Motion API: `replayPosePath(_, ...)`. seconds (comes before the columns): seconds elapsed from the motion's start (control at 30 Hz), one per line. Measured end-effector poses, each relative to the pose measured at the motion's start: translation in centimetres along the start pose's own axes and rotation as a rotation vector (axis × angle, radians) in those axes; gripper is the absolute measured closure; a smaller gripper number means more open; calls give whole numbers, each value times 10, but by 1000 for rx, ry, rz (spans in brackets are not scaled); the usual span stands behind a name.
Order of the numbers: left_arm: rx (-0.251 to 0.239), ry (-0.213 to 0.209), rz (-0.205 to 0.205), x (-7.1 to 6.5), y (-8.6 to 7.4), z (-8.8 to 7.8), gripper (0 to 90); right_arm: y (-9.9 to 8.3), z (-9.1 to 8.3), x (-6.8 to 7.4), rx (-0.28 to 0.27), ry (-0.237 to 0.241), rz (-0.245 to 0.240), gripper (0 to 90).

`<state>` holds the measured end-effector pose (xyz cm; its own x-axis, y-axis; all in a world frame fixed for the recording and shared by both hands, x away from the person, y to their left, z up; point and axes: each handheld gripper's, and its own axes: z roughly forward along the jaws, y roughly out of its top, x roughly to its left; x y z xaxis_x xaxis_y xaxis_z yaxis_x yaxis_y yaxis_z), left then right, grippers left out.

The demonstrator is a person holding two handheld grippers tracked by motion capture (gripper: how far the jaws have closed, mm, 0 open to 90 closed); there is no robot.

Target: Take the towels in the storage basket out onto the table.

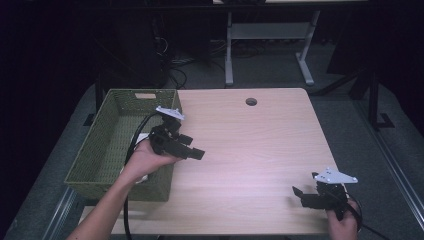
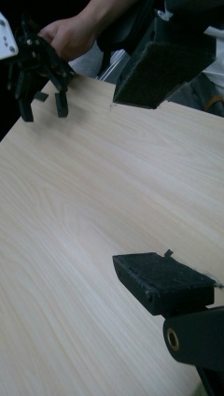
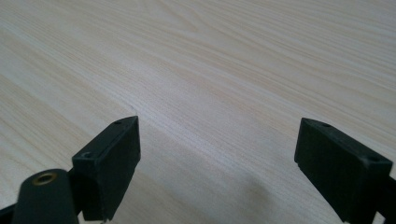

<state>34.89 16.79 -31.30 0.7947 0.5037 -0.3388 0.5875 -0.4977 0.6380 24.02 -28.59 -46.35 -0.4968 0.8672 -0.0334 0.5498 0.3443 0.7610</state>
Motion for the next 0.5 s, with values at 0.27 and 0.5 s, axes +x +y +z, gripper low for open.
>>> replayPosePath(0.27, -11, 51, -51, 20, -5, -22, 182, 0, -1, 0, 0, 0, -3, 140)
replayPosePath(0.5, -21, 95, -103, 40, -14, -41, 183, 0, 1, 1, 9, 1, -5, 140)
